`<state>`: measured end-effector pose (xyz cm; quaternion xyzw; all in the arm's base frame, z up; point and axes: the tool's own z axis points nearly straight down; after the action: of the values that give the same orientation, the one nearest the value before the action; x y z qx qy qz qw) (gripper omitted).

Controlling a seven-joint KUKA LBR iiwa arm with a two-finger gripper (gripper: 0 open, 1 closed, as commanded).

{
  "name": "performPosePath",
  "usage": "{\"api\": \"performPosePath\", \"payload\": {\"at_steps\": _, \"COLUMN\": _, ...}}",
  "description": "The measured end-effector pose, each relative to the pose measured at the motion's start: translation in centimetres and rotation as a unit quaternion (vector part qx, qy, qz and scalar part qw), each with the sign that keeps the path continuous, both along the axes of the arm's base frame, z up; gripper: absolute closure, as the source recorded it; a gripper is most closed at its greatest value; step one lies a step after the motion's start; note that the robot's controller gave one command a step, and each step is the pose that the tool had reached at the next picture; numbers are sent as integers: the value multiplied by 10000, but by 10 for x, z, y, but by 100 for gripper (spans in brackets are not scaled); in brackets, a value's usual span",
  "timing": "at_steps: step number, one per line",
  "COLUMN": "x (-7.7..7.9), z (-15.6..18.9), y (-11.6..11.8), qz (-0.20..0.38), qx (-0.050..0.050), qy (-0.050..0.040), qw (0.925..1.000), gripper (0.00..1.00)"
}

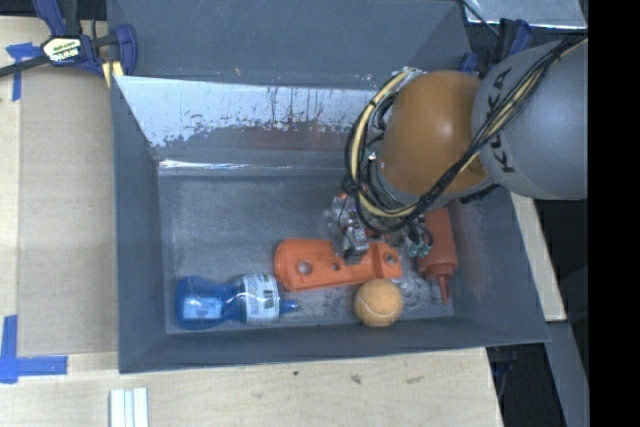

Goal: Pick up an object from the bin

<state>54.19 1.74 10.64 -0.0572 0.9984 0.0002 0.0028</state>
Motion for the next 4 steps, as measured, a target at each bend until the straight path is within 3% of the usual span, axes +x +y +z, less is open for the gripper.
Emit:
{"api": "performPosePath", "payload": {"at_steps": 1, "x": 0, "z": 0, "y": 0, "qz": -1, "qx": 0, "qy": 1, "qw": 10000, "gripper": 0}}
{"api": "performPosePath", "payload": {"at_steps": 2, "x": 0, "z": 0, "y": 0, "qz": -3, "qx": 0, "qy": 1, "qw": 10000, "gripper": 100}}
{"api": "performPosePath", "payload": {"at_steps": 3, "x": 0, "z": 0, "y": 0, "qz": -3, "qx": 0, "qy": 1, "qw": 10000, "gripper": 0}}
{"api": "performPosePath", "payload": {"at_steps": 4, "x": 0, "z": 0, "y": 0, "qz": -4, "qx": 0, "qy": 1, "qw": 10000, "gripper": 100}}
